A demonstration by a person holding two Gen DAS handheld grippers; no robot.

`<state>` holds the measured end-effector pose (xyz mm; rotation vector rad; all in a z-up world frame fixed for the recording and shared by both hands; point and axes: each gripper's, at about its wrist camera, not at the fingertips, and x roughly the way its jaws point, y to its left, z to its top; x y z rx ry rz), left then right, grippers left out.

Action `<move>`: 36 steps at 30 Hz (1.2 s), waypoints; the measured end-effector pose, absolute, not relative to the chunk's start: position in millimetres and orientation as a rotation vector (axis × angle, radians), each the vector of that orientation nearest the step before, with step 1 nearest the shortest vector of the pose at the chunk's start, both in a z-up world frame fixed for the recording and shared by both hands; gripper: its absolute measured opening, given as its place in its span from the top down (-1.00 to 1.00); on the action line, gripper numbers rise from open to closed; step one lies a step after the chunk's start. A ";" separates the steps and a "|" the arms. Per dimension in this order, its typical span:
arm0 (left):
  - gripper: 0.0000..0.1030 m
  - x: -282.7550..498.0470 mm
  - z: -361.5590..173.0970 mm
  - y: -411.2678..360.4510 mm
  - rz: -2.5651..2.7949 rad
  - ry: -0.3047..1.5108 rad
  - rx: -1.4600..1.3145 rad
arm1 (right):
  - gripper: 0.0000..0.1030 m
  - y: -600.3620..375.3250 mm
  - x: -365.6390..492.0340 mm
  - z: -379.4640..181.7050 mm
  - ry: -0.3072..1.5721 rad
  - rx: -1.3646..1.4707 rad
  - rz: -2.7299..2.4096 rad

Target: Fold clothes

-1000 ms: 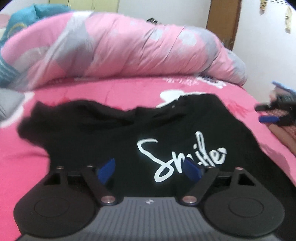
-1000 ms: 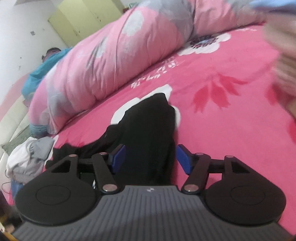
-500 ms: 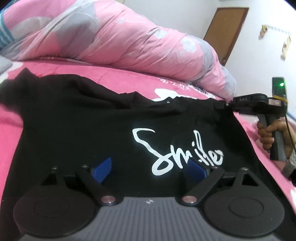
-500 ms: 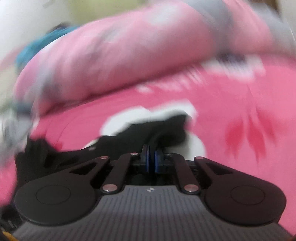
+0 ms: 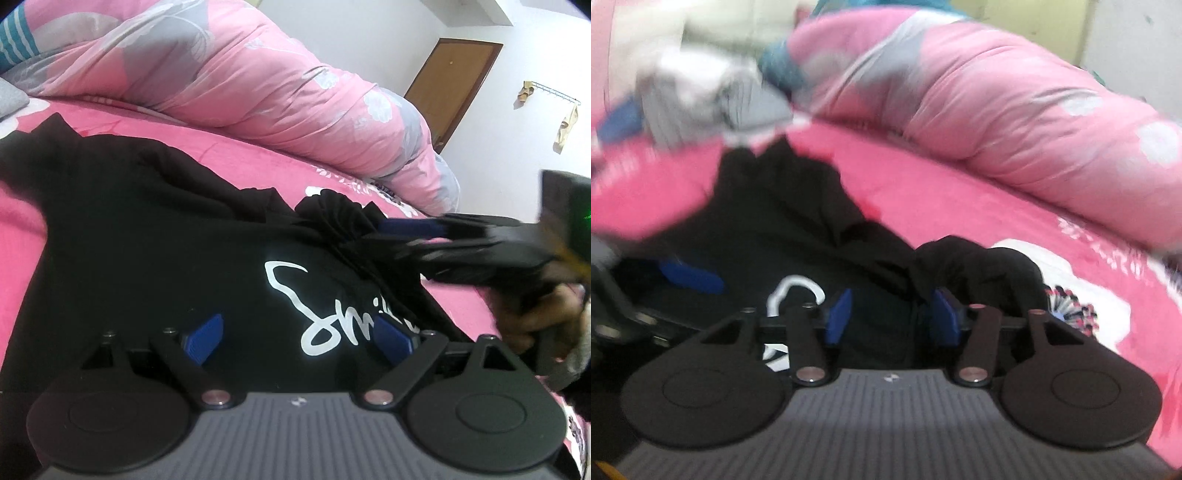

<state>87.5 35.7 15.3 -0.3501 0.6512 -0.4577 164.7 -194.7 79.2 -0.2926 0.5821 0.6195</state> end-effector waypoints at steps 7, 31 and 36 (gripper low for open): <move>-0.75 87.5 15.3 35.6 -0.457 0.652 -0.349 | -0.06 -275.3 190.7 72.5 0.681 0.021 0.420; -0.78 87.8 14.4 36.4 -0.465 0.648 -0.359 | 0.83 -277.2 182.2 70.5 0.562 -0.094 0.156; -0.78 87.9 14.1 36.2 -0.465 0.648 -0.358 | 0.83 -305.0 178.9 74.9 0.579 0.072 0.126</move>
